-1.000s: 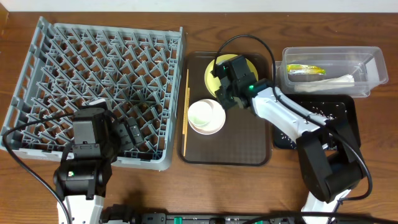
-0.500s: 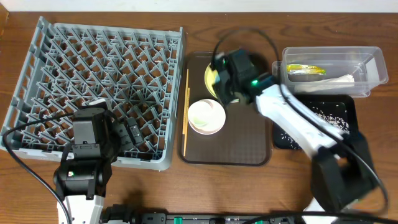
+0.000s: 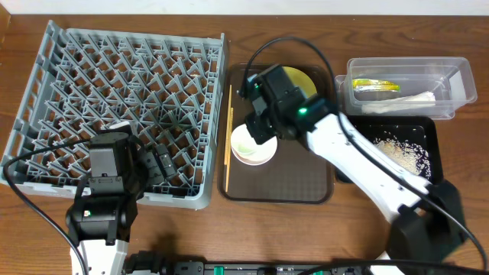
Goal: Sort waste into correct bins and load items into the dishwasher
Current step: 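Move the right gripper to the pink bowl and grasp the paper cup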
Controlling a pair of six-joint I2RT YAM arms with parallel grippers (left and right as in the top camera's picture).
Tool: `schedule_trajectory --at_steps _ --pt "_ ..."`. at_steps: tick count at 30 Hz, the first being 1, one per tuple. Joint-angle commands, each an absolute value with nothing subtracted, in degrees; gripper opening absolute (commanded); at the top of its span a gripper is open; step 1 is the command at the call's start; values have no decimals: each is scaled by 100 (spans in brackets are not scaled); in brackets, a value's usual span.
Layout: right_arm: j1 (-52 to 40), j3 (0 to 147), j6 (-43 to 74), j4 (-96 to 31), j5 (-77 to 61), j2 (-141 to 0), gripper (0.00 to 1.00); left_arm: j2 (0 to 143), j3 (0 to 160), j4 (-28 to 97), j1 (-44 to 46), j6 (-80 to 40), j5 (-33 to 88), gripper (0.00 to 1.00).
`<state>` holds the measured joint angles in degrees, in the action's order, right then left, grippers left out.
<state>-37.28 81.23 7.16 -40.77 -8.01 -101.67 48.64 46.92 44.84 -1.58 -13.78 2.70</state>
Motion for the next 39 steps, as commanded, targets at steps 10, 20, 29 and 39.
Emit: schedule_trajectory --at_steps 10,20,29,39 --pt "-3793 8084 1326 -4239 -600 -10888 16 4860 4797 4497 -134 -1426 283 98" --pt "-3795 8042 1328 -4355 -578 -10890 6 4860 4797 4495 -134 -1426 283 98" --pt "-3795 8003 1326 -4353 -578 -10890 5 4860 4797 4497 -134 -1426 283 98" --pt "-3795 8003 1328 -4348 -578 -10890 1 4860 4797 4497 -134 -1426 283 98"
